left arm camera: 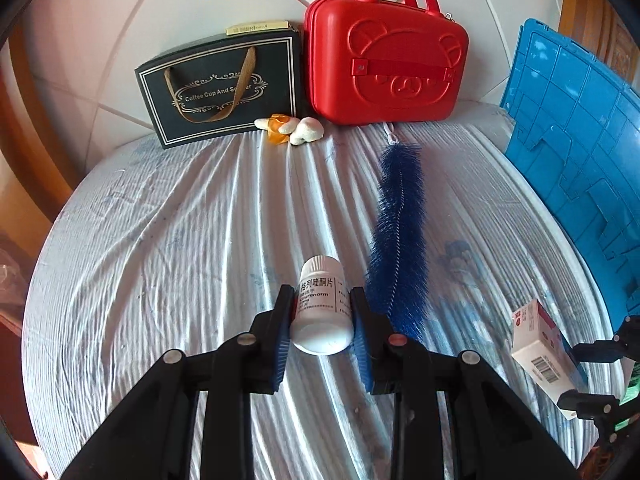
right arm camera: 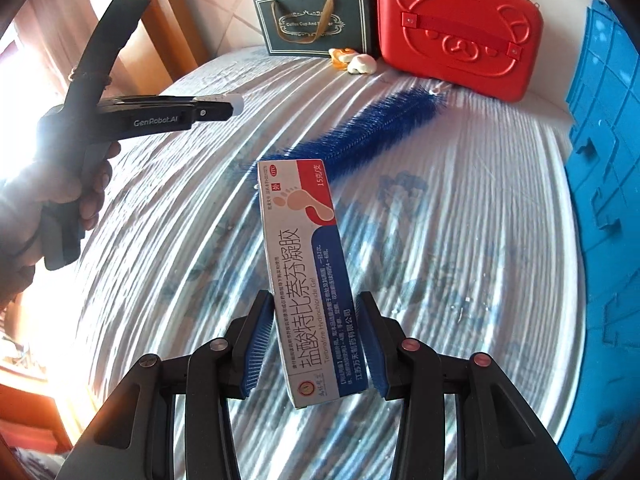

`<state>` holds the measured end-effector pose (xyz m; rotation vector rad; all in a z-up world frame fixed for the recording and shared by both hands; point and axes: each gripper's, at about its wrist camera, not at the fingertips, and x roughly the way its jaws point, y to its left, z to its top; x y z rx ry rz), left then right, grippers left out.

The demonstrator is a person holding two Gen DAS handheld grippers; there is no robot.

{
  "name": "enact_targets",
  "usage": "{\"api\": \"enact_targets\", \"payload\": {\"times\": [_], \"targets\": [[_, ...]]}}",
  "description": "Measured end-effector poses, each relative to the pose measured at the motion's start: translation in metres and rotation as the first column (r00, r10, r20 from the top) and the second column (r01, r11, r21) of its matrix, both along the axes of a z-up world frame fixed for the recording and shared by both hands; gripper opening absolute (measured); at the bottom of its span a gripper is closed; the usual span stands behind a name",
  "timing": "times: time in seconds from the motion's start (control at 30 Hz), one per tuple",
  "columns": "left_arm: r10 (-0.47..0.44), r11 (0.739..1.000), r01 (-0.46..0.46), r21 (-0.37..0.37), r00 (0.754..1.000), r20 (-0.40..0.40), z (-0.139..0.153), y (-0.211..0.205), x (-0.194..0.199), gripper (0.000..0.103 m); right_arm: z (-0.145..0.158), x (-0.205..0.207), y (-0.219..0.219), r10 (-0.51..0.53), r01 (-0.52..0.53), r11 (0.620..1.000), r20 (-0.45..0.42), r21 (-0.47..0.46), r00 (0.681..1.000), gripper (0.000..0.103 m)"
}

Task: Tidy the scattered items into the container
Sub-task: 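Lift and carry the pill bottle in the left tool and ointment box in the right tool to the bin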

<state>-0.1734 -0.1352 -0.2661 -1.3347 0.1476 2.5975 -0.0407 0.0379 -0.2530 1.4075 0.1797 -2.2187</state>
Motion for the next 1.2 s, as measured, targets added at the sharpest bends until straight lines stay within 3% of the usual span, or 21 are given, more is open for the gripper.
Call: {"api": "enact_targets", "payload": {"times": [0.4,0.8,1.2], "targets": [[0.054,0.997,-0.056,-0.049,0.997,-0.048,0.062,0.010,0.070,0.027,0.050,0.033,0.023,0.028,-0.029,1.000,-0.052,-0.010,0.998,0.042],[0.127,0.990,-0.135,-0.046,0.980,-0.152,0.141,0.024,0.128,0.027,0.141,0.063,0.055,0.045,-0.058,0.995,-0.146,-0.087,0.988,0.042],[0.082,0.996,-0.086,-0.005,0.962,-0.261,0.216,0.084,0.159,0.027,0.218,0.084,0.117,-0.004,-0.028,0.991,-0.244,-0.129,0.970,0.042]]}}
